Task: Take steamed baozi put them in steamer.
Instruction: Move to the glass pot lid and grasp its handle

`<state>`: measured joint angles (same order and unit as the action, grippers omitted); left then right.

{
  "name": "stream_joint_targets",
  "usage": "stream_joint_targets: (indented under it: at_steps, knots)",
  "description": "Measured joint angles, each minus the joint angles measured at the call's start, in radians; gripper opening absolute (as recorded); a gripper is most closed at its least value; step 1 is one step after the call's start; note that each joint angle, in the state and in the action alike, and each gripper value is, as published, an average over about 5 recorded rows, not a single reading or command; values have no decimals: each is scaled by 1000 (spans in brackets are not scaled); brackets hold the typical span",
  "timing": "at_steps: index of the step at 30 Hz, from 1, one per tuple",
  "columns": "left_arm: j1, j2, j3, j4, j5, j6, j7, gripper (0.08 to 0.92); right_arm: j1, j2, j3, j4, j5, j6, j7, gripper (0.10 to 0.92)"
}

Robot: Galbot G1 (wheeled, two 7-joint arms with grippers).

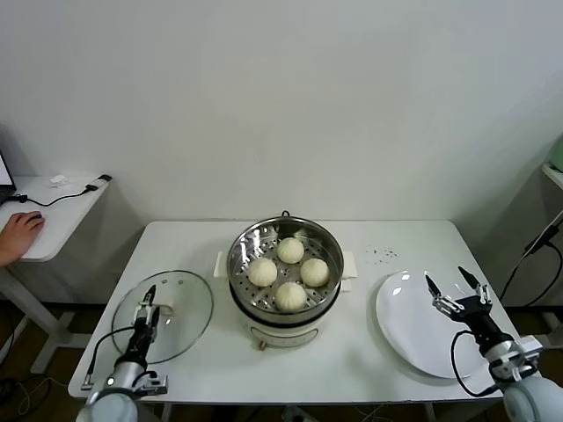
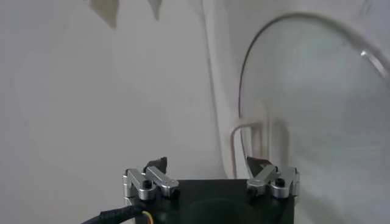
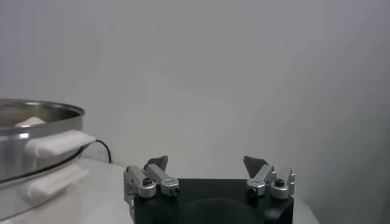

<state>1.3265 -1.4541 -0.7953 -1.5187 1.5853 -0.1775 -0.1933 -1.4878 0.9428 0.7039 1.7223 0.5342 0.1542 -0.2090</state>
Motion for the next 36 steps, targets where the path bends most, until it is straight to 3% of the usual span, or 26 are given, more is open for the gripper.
stream_joint_targets:
  at_steps: [14,36]
  knots:
    - [-100,17,4,127,-27,-16,-43,793,-38,30,45,-27,-18,20,-19,823]
    - [-131,41,22,172,-103,-82,-54,159,-31,61,67,-82,-56,38,-37,823]
